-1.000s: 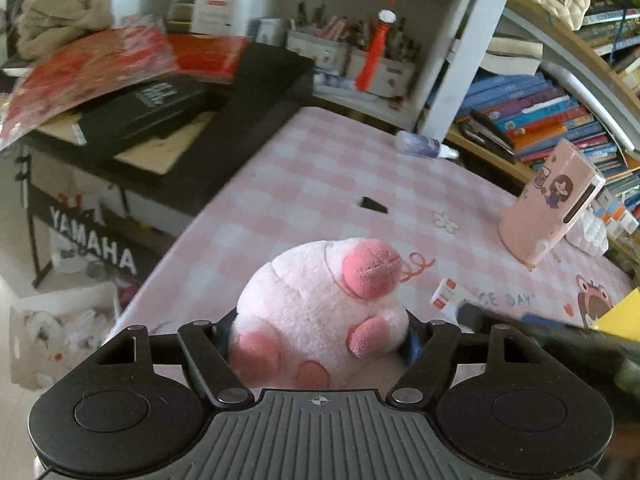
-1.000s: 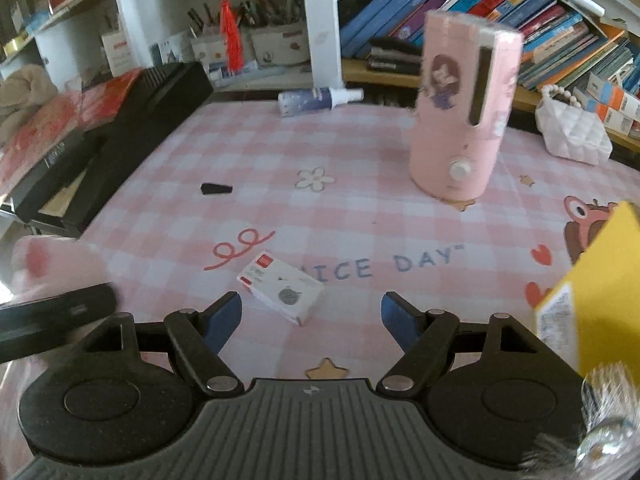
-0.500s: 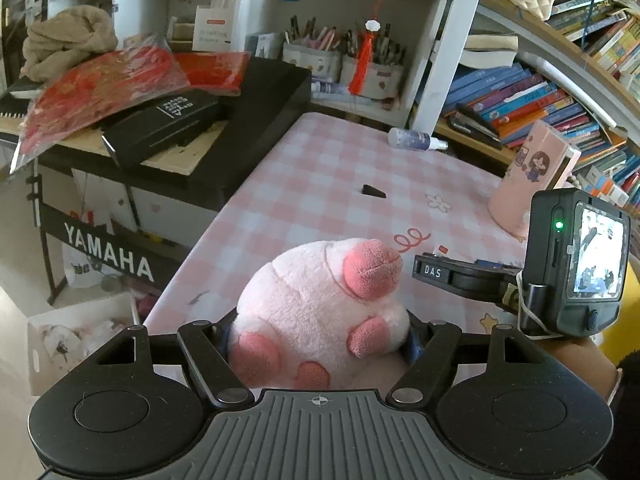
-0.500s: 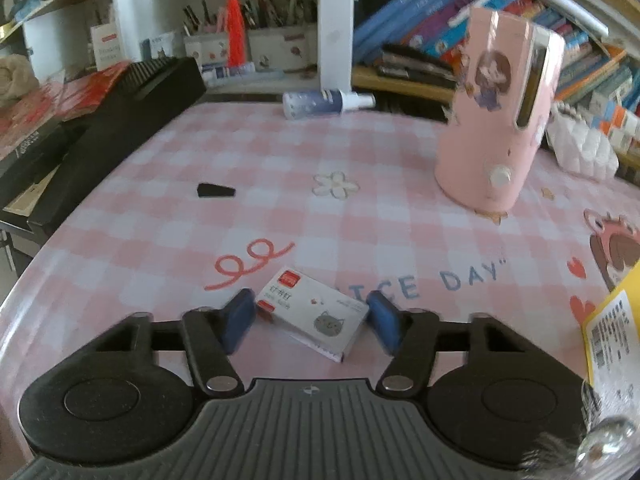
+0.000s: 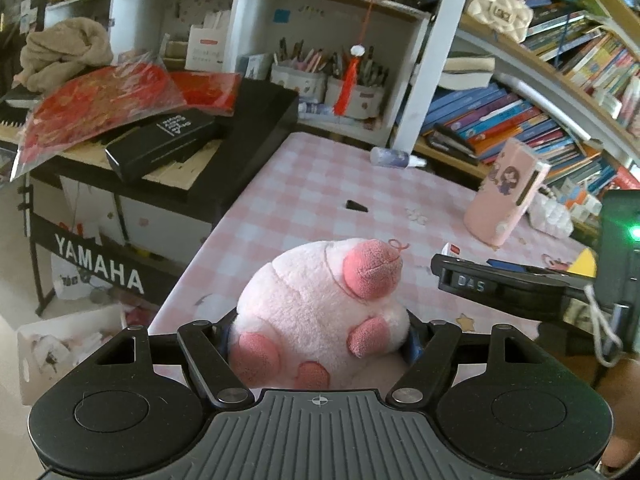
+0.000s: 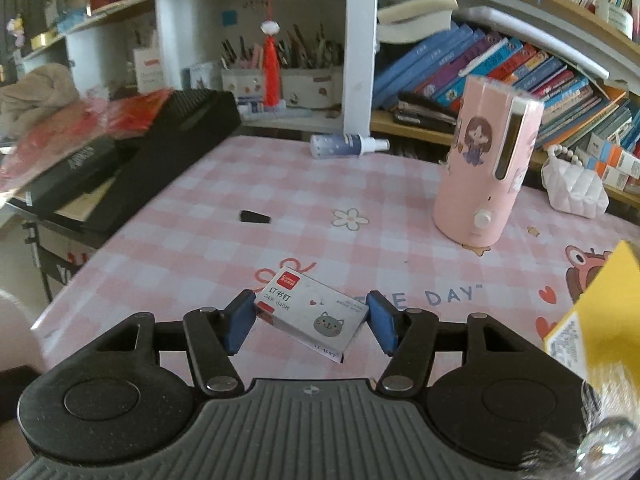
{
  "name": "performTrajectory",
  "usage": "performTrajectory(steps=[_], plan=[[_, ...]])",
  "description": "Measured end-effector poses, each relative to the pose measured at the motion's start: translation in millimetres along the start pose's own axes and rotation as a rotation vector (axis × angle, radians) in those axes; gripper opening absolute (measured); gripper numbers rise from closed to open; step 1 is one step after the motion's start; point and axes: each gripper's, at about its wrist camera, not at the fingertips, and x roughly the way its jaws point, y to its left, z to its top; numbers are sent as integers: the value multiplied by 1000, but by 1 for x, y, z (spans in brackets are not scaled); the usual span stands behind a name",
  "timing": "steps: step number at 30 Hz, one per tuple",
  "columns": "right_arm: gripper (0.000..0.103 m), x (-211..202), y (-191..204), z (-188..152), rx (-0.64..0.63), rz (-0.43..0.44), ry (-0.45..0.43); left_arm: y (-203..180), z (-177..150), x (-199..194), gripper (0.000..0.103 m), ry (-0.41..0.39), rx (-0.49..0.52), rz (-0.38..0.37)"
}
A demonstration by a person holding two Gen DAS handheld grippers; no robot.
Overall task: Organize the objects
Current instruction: 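Lift the plush pig and cat-print box and carry both over the yellow box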
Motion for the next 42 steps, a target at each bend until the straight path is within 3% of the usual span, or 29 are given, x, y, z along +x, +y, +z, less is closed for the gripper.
performTrajectory(steps=[8, 18, 30, 42], plan=[[58, -62, -3, -13, 5, 24, -21, 1, -14, -32, 74, -43, 36, -40], [58, -120, -2, -58, 72, -2, 37, 6, -39, -73, 74, -76, 66, -65], [58, -171, 16, -94, 58, -8, 14, 8, -69, -112, 74, -69, 109, -80], [58, -219, 8, -142, 133, -72, 18, -12, -102, -134, 74, -24, 184, -170]])
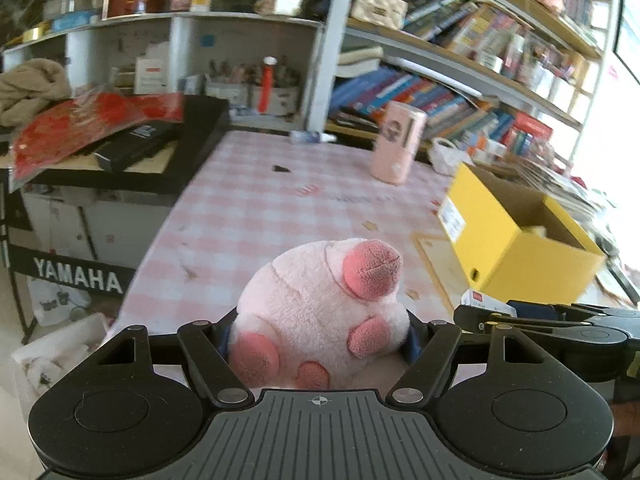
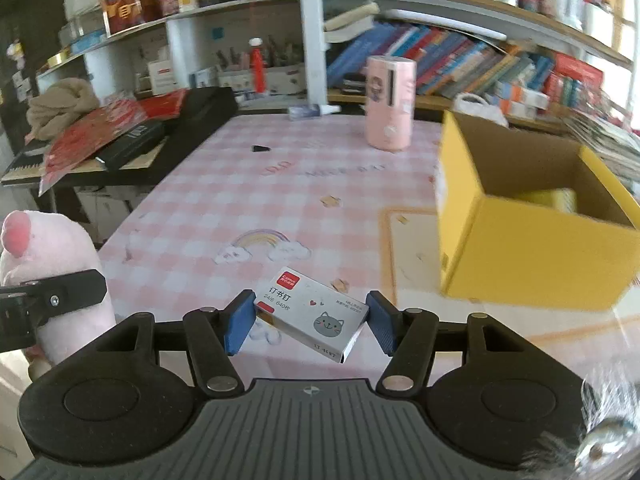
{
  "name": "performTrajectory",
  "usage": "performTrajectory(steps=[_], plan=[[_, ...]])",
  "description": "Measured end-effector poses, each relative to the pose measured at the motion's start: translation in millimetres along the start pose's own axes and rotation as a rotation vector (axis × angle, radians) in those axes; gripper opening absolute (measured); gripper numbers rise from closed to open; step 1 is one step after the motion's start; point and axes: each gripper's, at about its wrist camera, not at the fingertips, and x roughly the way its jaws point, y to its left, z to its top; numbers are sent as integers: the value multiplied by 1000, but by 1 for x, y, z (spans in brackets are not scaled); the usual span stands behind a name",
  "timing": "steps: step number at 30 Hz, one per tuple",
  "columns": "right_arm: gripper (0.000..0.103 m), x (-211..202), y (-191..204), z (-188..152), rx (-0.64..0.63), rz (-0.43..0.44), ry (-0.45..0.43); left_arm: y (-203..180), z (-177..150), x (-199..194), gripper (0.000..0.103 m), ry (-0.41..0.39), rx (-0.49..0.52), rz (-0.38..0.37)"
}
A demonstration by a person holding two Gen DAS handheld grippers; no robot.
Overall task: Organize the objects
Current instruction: 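Lift the plush pig and cat-print box and carry both over the yellow box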
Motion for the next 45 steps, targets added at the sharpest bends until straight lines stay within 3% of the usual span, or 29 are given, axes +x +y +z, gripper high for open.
performTrajectory(steps=[15, 26, 33, 39, 45], plan=[[58, -52, -62, -42, 161, -186, 2, -70, -7, 13, 74, 39, 153, -211], [58, -75, -114, -59, 273, -300, 1, -126, -6, 32, 74, 66, 251, -325], [58, -76, -147, -63, 323, -327, 13, -158, -6, 46, 74, 87, 302, -355], [58, -68, -171, -59, 337, -317, 21, -178, 0, 55, 74, 59, 313, -356], [58, -67, -192, -38, 302, -319, -62, -202, 16, 61, 74, -7, 331, -325]])
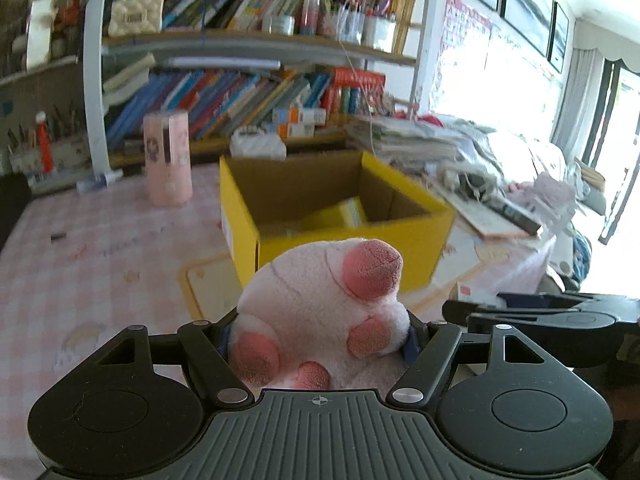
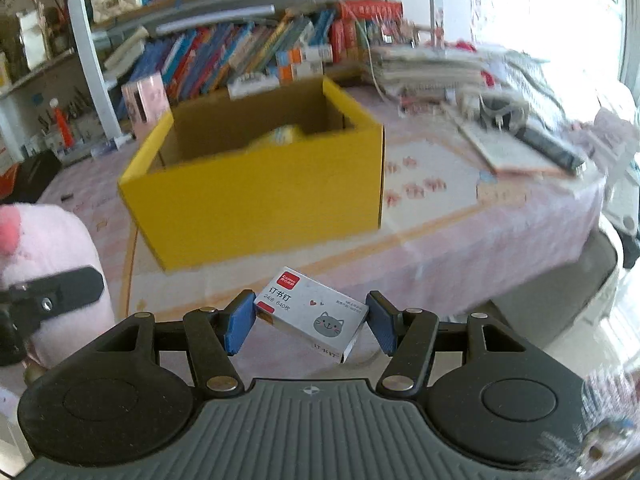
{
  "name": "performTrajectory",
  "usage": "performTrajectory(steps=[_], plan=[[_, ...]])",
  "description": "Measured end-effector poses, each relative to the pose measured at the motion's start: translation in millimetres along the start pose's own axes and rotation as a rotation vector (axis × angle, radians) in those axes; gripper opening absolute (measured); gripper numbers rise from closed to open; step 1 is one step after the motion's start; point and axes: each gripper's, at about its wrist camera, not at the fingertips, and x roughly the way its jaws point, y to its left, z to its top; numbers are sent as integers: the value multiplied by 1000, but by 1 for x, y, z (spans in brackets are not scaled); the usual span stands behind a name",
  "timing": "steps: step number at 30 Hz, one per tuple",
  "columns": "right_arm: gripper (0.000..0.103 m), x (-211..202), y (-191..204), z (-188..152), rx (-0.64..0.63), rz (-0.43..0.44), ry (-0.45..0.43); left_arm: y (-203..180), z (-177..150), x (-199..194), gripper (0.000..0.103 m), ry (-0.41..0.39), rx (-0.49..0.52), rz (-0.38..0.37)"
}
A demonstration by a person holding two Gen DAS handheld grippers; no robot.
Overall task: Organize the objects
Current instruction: 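Lift the plush pig and cat-print box and carry both over the yellow box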
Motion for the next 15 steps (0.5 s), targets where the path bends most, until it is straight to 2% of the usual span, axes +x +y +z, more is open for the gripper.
performTrajectory(steps=[8, 11, 15], plan=[[58, 21, -12, 68, -121, 36, -192, -9, 52, 29, 74, -127, -21, 44], [58, 40, -14, 91, -163, 69, -218, -11, 69, 50, 74, -141, -30, 74], [58, 72, -8, 108, -262, 126, -208, -13, 88, 81, 74, -138, -49, 119]])
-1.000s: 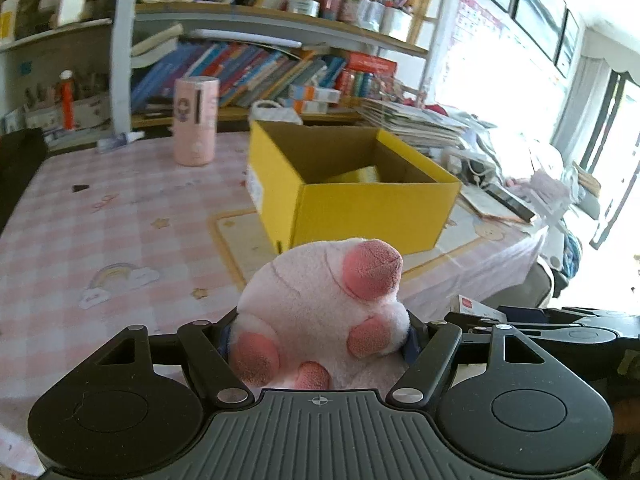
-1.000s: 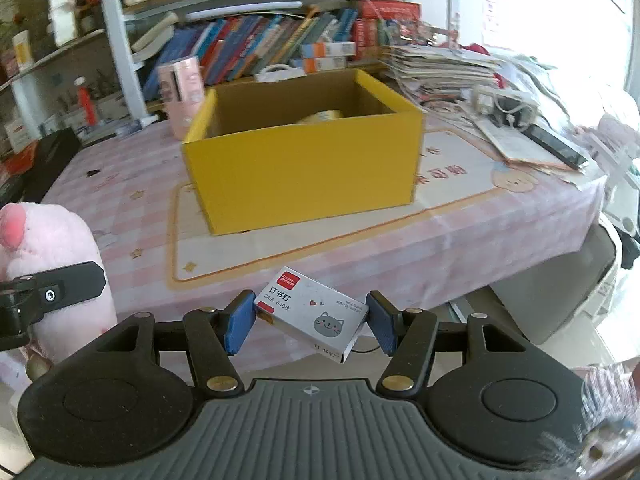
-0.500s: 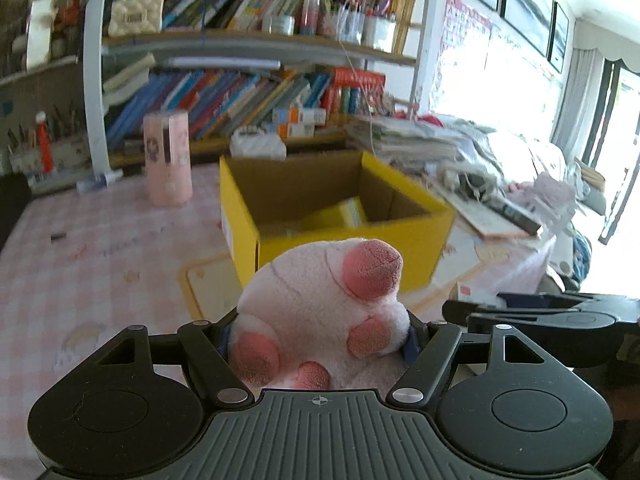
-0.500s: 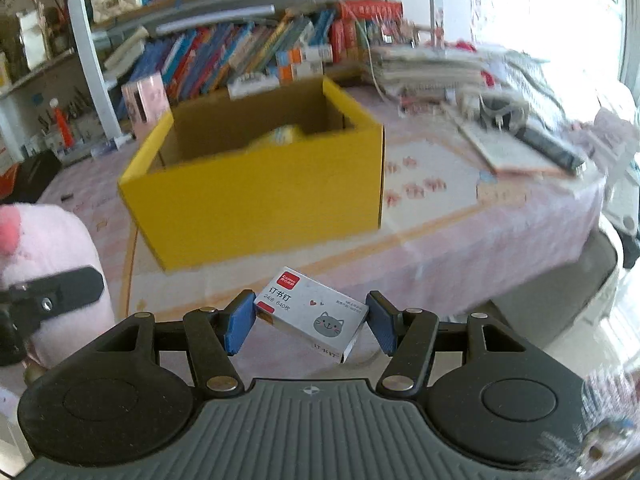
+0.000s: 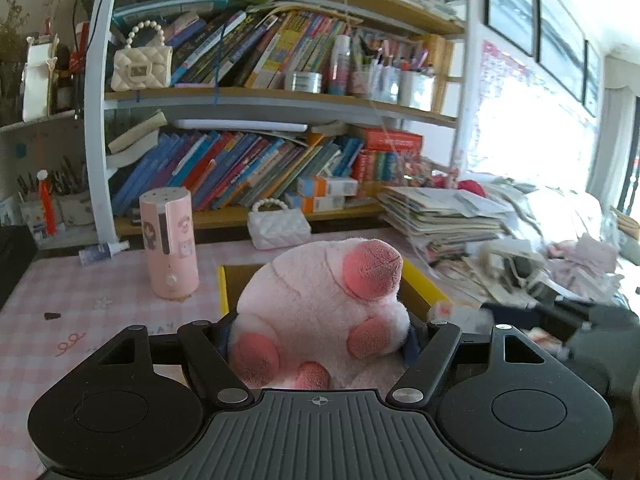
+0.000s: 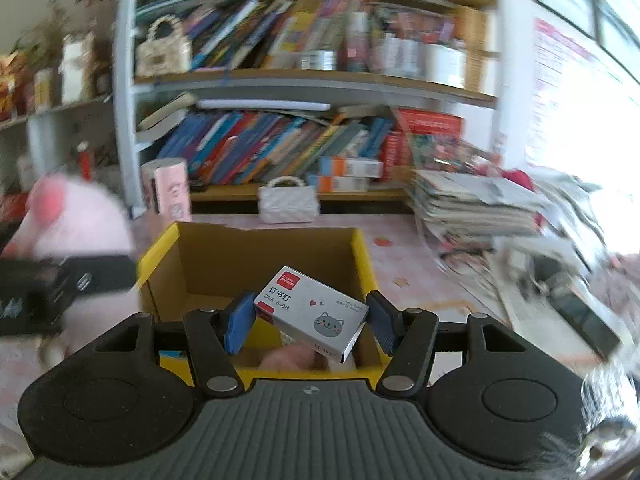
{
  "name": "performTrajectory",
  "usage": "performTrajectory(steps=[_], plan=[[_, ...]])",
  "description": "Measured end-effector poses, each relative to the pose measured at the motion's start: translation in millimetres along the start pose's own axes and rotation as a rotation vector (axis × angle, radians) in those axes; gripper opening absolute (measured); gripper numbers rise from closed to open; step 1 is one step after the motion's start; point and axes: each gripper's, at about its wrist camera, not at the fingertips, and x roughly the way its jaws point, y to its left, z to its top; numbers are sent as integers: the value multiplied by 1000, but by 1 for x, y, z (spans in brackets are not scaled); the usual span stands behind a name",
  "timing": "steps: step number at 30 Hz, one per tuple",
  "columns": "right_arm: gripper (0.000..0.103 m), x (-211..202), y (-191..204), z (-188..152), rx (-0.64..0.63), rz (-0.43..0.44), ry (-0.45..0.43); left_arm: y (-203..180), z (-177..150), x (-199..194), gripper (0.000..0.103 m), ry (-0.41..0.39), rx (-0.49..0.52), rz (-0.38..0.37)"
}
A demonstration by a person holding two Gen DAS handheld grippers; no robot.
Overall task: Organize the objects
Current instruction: 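Lift the plush pig and cat-print box and carry both over the yellow box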
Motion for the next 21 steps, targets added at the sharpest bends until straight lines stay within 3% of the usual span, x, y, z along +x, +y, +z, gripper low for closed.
performTrajectory(steps=[9, 21], plan=[[58, 56, 7, -9, -157, 175, 129, -8, 4, 70, 74, 94, -23, 83], [58, 93, -16, -3, -80, 347, 260, -7, 0, 134, 77, 278, -32, 166]])
